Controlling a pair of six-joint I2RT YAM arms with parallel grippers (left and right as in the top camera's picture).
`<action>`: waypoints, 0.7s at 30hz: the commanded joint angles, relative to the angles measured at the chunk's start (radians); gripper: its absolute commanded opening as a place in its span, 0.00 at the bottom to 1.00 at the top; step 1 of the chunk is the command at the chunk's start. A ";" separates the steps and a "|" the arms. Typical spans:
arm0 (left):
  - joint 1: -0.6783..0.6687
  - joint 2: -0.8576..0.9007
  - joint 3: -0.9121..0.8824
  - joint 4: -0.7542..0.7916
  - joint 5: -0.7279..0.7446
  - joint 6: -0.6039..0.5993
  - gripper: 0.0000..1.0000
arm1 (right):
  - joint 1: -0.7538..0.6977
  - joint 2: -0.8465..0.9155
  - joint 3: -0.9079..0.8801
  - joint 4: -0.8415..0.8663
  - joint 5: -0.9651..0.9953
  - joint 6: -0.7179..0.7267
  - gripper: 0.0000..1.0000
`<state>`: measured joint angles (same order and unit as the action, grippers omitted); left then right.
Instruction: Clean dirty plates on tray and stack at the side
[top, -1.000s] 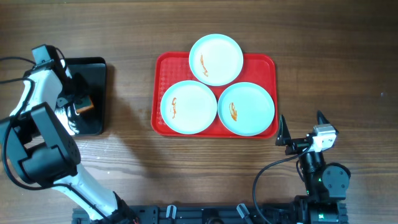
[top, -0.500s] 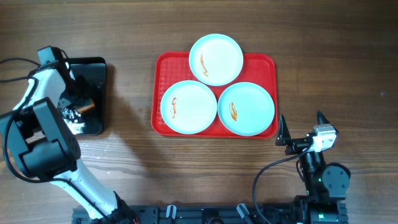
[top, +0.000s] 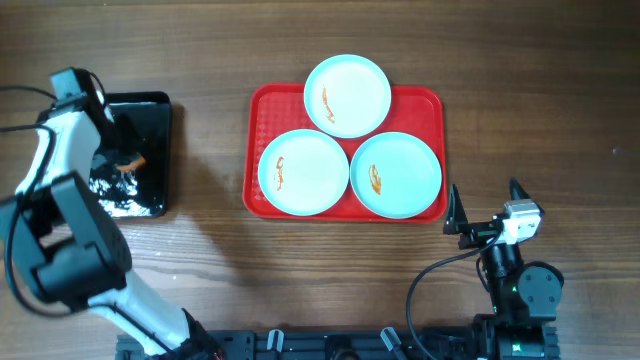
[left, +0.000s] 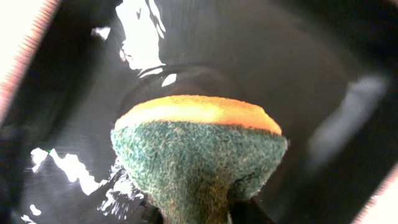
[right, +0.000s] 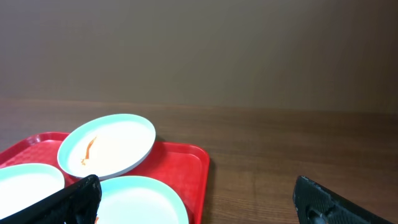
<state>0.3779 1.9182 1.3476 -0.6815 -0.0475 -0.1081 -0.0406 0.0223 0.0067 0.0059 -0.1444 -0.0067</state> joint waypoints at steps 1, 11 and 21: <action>0.001 -0.093 0.015 0.003 -0.006 -0.001 0.29 | 0.005 0.002 -0.001 0.002 0.014 -0.018 1.00; 0.001 0.010 -0.063 0.051 -0.005 -0.004 0.39 | 0.005 0.002 -0.001 0.002 0.014 -0.017 1.00; 0.001 0.100 -0.080 0.080 -0.006 -0.003 0.09 | 0.005 0.002 -0.001 0.002 0.014 -0.018 1.00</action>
<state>0.3775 1.9930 1.2774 -0.6010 -0.0513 -0.1150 -0.0406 0.0223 0.0067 0.0059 -0.1444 -0.0063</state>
